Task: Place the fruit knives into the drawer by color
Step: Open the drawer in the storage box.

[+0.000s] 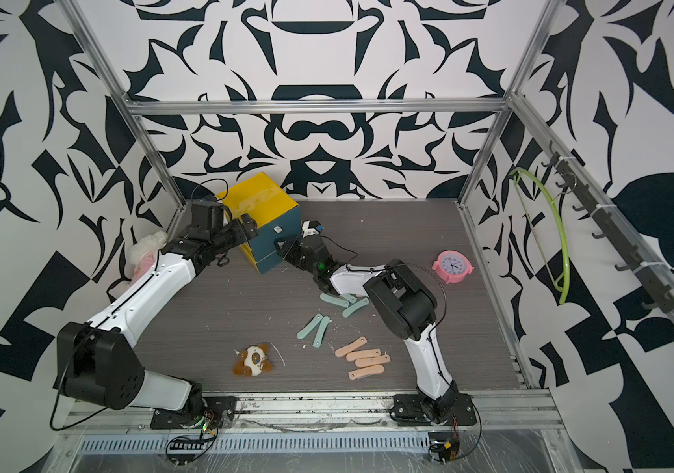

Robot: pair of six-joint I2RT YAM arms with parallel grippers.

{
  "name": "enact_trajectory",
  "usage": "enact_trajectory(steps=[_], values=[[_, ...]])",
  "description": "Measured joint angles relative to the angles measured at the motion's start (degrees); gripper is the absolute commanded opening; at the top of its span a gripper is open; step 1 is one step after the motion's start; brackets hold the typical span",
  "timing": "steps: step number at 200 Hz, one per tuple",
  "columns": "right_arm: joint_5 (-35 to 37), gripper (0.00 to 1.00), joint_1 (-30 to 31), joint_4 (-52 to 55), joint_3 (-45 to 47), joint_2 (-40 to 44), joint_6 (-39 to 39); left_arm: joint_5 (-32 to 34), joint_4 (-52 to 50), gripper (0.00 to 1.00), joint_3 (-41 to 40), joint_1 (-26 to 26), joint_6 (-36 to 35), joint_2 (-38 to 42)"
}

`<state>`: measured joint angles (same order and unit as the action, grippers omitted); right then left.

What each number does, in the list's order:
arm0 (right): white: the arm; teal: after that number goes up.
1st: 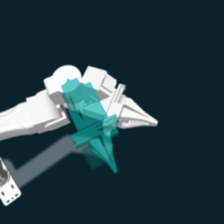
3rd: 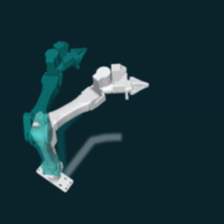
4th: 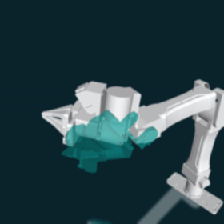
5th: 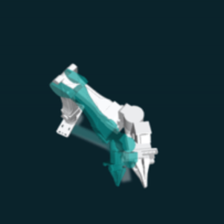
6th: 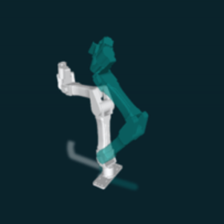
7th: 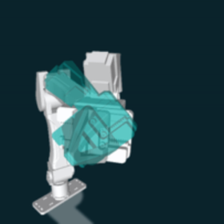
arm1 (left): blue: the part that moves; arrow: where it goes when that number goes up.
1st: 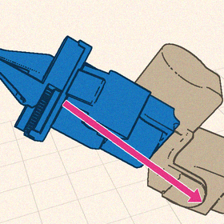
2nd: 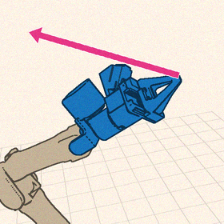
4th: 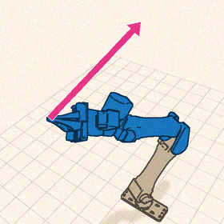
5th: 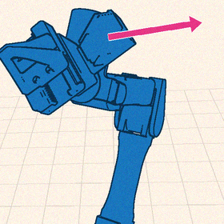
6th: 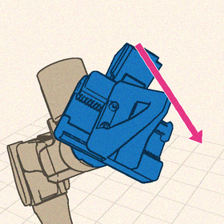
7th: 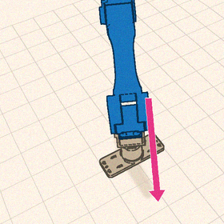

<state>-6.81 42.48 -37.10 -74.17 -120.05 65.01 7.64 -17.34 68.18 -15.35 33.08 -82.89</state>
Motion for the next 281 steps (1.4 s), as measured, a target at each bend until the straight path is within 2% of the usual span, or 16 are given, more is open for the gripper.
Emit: enact_trajectory(steps=[41,77,93,125,170,239,281], values=[[0.7,0.41,-0.1,0.0,-0.8,-0.4,1.7,-0.2,0.0,0.99,0.0,0.1,0.0,0.0],[1.6,0.37,-0.4,-0.5,-2.1,-2.2,3.3,-0.3,0.0,0.99,0.0,0.1,0.0,0.0],[1.7,0.28,-0.4,-0.5,-3.3,-3.7,3.9,-0.5,0.0,0.99,0.0,0.2,0.0,0.0],[2.1,0.0,-0.4,-1.9,-3.5,-4.4,5.1,-0.7,0.0,0.99,0.0,0.2,0.0,0.0],[2.8,0.0,-0.3,-4.7,-1.1,-3.9,5.7,-1.0,0.0,0.99,0.0,0.4,0.0,0.0],[1.9,0.0,0.8,-7.9,15.3,7.7,6.0,-1.5,-0.1,0.99,0.0,0.4,0.2,-0.1],[1.7,0.0,1.9,-9.3,22.1,12.3,6.0,-2.4,-0.3,0.99,0.0,0.4,0.3,-0.1]])
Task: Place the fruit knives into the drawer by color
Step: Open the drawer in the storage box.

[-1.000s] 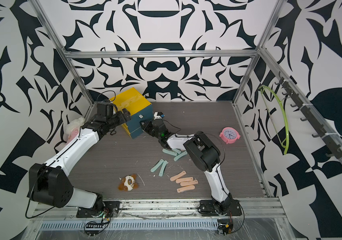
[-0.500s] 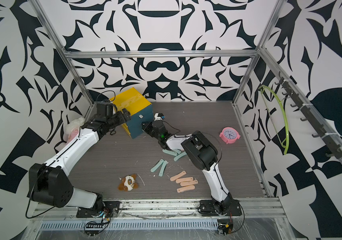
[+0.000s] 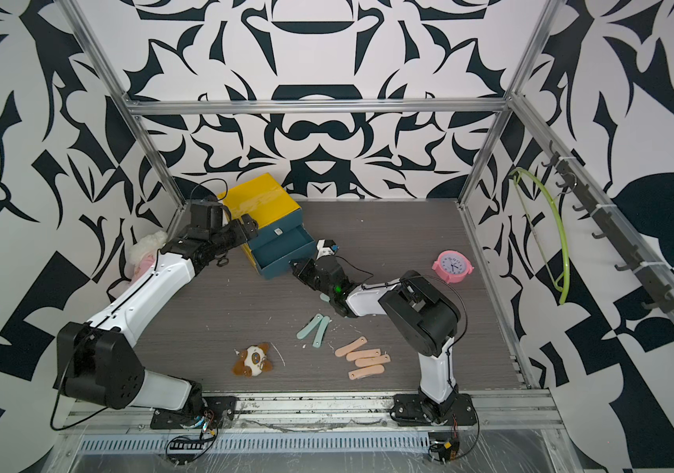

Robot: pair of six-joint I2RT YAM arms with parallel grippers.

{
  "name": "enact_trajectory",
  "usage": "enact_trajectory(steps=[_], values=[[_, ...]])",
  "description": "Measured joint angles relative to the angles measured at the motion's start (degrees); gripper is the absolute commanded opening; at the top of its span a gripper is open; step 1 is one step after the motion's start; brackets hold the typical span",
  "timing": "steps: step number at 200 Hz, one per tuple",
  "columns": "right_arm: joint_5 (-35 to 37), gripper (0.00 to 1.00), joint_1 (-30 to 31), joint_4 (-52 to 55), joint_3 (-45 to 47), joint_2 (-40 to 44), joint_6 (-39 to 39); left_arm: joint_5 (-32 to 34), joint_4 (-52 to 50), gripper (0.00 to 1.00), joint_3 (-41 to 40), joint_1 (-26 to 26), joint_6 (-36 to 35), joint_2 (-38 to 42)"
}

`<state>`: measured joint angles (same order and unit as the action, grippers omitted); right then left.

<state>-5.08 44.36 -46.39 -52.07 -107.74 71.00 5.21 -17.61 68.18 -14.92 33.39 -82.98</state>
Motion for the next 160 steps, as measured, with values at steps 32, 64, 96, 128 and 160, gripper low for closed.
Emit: enact_trajectory(steps=[32,64,96,128,160], values=[[-0.4,0.21,0.2,0.0,2.2,2.1,-0.4,-0.2,0.0,0.99,0.0,0.0,0.3,0.0],[-1.8,0.42,0.5,1.1,2.3,3.5,-2.2,-0.4,0.0,0.99,0.0,0.0,0.4,0.0],[-2.7,0.47,0.7,3.7,2.5,6.1,-4.1,-0.6,-0.1,0.99,0.0,0.0,0.6,0.1],[-3.3,0.47,0.7,6.7,3.9,10.1,-6.4,-0.6,-1.6,0.99,0.0,0.1,0.7,1.5],[-3.8,0.47,0.7,11.1,5.0,14.2,-9.1,-1.3,-3.7,0.99,-0.1,0.1,0.7,4.5]])
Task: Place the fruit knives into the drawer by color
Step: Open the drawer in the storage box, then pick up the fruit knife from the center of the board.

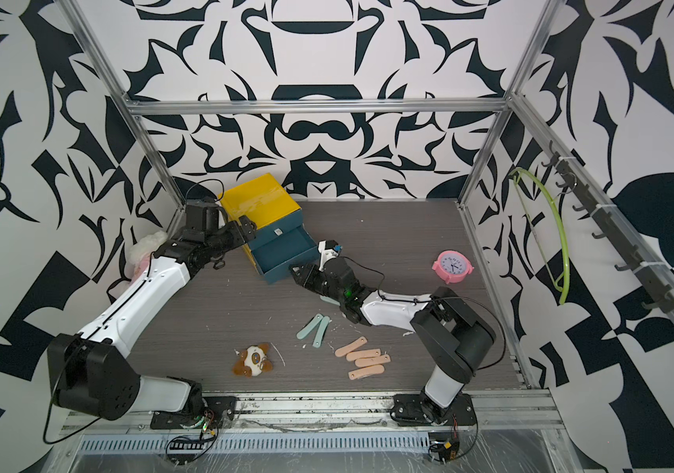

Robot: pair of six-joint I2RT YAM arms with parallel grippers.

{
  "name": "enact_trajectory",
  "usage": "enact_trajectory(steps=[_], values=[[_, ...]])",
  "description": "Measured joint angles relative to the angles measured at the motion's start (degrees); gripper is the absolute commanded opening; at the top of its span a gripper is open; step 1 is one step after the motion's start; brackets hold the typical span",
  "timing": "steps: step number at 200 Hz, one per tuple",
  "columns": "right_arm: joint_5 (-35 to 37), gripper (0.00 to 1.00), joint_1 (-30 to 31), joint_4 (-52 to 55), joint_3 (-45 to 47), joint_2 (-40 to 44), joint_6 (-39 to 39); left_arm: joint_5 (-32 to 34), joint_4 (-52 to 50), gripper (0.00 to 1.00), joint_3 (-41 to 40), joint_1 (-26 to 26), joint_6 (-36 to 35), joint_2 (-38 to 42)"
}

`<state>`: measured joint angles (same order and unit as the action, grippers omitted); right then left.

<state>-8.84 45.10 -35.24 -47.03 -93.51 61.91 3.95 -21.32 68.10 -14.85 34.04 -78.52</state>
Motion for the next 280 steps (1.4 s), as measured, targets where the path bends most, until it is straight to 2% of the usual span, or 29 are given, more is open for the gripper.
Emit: enact_trajectory(steps=[36,99,159,185,217,246,280], values=[[-0.2,0.47,0.0,6.8,1.7,6.3,-3.9,-1.0,-0.7,0.99,-0.5,0.0,0.0,4.0],[0.6,0.46,0.3,22.8,6.6,23.3,-12.2,-4.4,-0.8,0.99,-8.1,-0.9,0.9,15.6],[5.1,0.49,0.3,46.8,6.6,35.8,-16.5,-3.8,-0.8,0.99,-16.0,-12.1,2.1,25.7],[5.9,0.52,0.3,58.3,4.2,35.4,-17.5,-3.7,-0.9,0.99,-20.8,-13.6,2.7,27.3],[6.2,0.58,0.3,68.9,0.0,30.4,-18.7,-3.5,-1.7,0.99,-25.9,-13.7,3.7,28.4],[6.3,0.6,-0.9,72.1,-1.0,25.2,-18.6,-3.5,-2.1,0.99,-28.6,-13.7,4.4,29.1],[5.2,0.61,-6.9,71.8,-2.5,17.8,-17.9,-3.6,-2.1,0.99,-29.1,-13.7,4.8,29.1]])
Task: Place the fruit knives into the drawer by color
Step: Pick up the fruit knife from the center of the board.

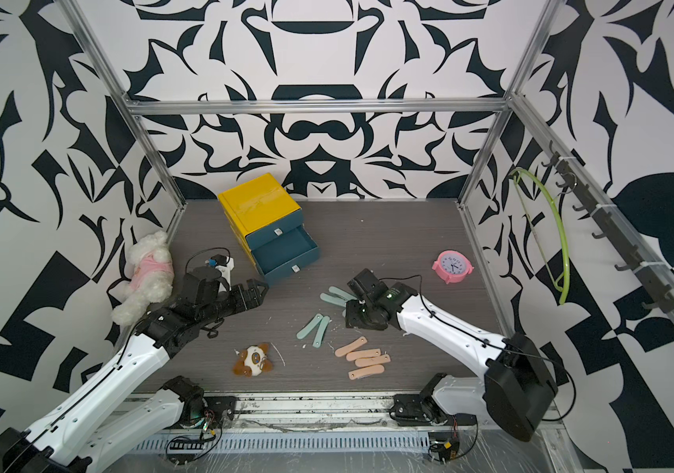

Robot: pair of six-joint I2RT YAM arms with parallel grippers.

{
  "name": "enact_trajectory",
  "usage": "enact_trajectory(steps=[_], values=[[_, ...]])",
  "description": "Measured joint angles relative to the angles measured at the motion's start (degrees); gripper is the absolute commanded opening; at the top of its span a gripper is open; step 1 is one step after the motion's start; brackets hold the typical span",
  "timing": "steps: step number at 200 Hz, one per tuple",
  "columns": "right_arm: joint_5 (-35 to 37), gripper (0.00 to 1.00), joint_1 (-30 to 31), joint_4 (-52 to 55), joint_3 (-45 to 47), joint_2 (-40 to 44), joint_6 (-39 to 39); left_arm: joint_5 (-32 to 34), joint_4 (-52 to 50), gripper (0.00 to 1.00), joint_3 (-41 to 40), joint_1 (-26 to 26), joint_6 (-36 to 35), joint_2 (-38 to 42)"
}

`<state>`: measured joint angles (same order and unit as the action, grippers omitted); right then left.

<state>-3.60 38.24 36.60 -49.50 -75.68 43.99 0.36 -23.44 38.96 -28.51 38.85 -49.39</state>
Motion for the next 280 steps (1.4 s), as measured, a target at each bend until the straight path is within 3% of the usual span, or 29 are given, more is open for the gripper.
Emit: enact_trajectory(steps=[68,123,280], values=[[-0.2,0.61,-3.6,-2.2,-8.2,-14.9,4.0,-1.1,0.3,0.99,-0.6,0.0,0.0,1.0],[0.8,0.6,-5.4,-2.3,-11.9,-22.0,8.0,-2.4,0.6,0.99,-2.6,0.0,0.2,2.7],[4.0,0.51,-5.4,-0.7,-12.8,-25.4,11.1,-4.4,3.1,0.99,-4.5,0.0,0.3,3.3]])
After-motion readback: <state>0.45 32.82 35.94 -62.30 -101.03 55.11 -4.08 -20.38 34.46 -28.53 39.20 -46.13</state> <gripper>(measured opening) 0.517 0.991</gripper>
